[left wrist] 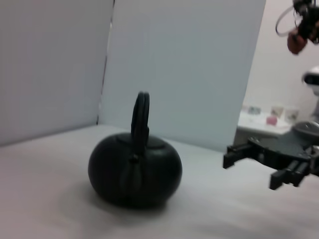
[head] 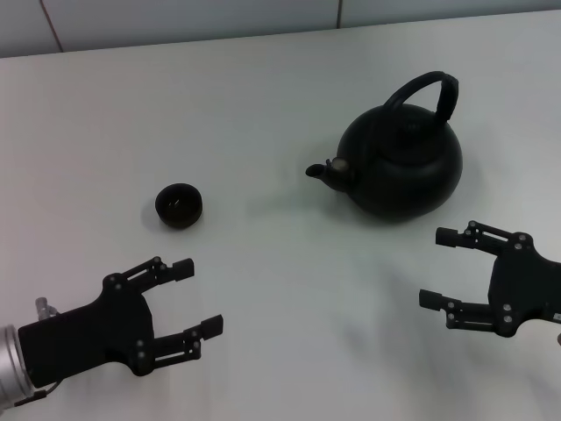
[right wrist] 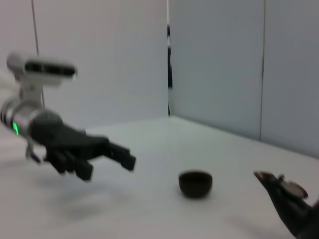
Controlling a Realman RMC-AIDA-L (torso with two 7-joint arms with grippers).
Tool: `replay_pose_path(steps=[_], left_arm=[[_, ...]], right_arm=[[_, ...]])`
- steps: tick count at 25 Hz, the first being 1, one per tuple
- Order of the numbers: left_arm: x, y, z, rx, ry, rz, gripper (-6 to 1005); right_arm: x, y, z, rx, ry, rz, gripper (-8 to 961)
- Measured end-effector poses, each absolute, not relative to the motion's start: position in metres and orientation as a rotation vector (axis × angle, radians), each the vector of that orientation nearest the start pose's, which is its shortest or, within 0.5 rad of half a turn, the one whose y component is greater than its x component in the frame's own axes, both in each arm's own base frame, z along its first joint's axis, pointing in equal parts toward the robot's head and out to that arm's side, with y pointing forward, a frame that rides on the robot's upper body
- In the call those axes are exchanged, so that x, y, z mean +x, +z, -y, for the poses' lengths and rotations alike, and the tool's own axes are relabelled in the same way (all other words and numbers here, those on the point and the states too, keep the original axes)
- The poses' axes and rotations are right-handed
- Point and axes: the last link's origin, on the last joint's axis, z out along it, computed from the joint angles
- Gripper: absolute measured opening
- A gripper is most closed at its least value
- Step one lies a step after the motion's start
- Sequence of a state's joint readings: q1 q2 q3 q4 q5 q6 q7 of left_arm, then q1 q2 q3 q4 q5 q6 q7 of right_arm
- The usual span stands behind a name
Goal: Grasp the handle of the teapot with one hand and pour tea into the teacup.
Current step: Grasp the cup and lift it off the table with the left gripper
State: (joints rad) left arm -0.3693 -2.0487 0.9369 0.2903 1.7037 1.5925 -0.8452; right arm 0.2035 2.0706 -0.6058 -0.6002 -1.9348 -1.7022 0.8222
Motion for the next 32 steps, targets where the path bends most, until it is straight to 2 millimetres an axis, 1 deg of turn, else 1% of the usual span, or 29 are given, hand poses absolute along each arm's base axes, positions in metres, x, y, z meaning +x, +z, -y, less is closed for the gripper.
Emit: replay_pose_path(steps=[1, 3, 8, 17, 26, 31, 32], left_arm=[[-0.300, -0.052, -0.242, -2.746, -0.881, 0.439, 841], [-0.300, -0.051, -0.244, -2.769, -0.858, 0.442, 842], [-0.300, -0.049, -0.247, -2.789, -0.832, 0.440, 842], [-0.301, -0.048, -0.247, -2.786, -0.826, 0.450, 841], [-0.299, -0.051, -0.246, -2.786, -0.836, 0.440, 841], [-0.299, -0.051, -0.247, -2.754, -0.847, 0.440, 842], [-0.301, -0.045, -0.254, -2.641, -0.875, 0.403, 842]], right_arm=[[0.340, 0.009, -0.221, -2.576, 0.698, -0.311, 822], [0.341, 0.009, -0.228, -2.609, 0.629, -0.279, 823], [0.342, 0.008, -0.237, -2.631, 0.572, -0.262, 822], [0.342, 0.008, -0.236, -2.640, 0.562, -0.258, 823], [0.342, 0.007, -0.234, -2.640, 0.566, -0.264, 823], [0.342, 0.006, -0.233, -2.633, 0.574, -0.271, 822], [0.342, 0.006, -0.233, -2.633, 0.575, -0.271, 822]])
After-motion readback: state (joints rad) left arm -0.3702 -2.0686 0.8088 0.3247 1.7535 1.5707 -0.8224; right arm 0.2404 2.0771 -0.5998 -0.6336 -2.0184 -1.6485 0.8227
